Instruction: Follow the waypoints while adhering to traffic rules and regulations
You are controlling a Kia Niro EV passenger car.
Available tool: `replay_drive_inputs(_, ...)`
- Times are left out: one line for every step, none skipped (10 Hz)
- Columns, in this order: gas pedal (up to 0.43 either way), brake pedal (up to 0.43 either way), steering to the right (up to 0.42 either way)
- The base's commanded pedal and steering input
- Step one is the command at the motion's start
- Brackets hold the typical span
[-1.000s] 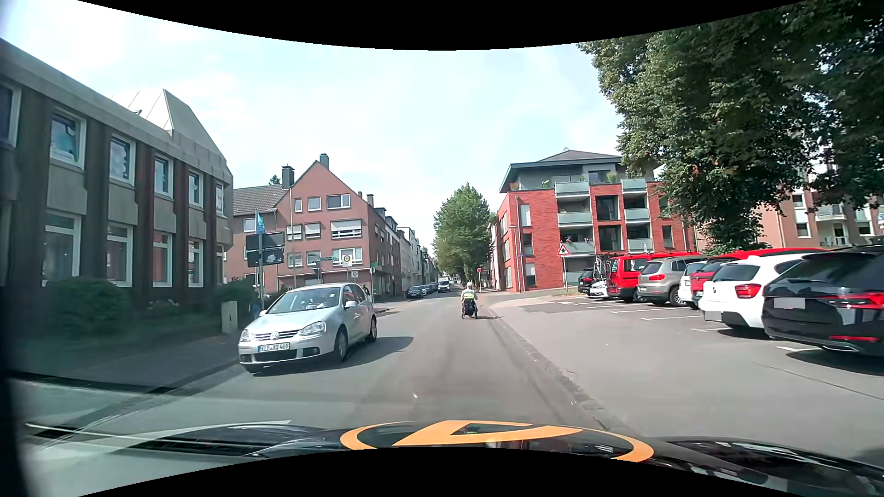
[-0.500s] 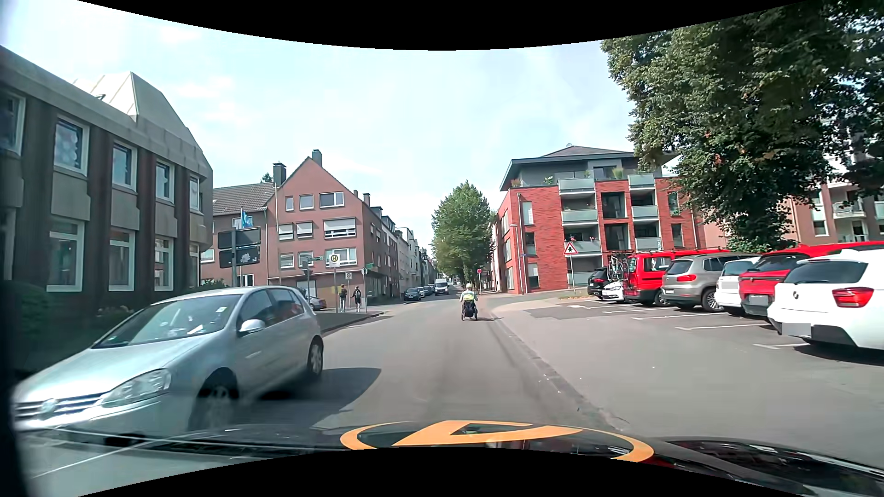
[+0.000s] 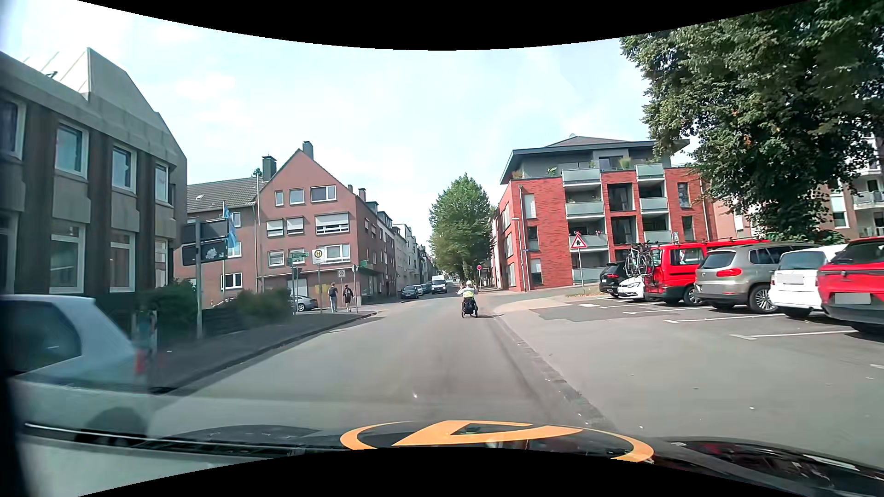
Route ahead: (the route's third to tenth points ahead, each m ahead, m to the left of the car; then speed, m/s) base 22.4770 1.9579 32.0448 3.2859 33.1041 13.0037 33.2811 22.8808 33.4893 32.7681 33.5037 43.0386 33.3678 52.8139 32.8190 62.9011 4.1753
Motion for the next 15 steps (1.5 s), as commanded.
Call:
replay_drive_inputs(0.079,0.0,-0.007)
replay_drive_inputs(0.079,0.0,-0.008)
replay_drive_inputs(0.079,0.0,-0.009)
replay_drive_inputs(0.067,0.0,-0.012)
replay_drive_inputs(0.067,0.0,-0.014)
replay_drive_inputs(0.059,0.0,-0.016)
replay_drive_inputs(0.059,0.0,-0.018)
replay_drive_inputs(0.059,0.0,-0.018)
replay_drive_inputs(0.047,0.0,-0.018)
replay_drive_inputs(0.039,0.0,-0.019)
replay_drive_inputs(0.039,0.0,-0.02)
replay_drive_inputs(0.028,0.0,-0.02)
replay_drive_inputs(0.02,0.0,-0.02)
replay_drive_inputs(0.008,0.0,-0.02)
replay_drive_inputs(0.0,0.0,-0.021)
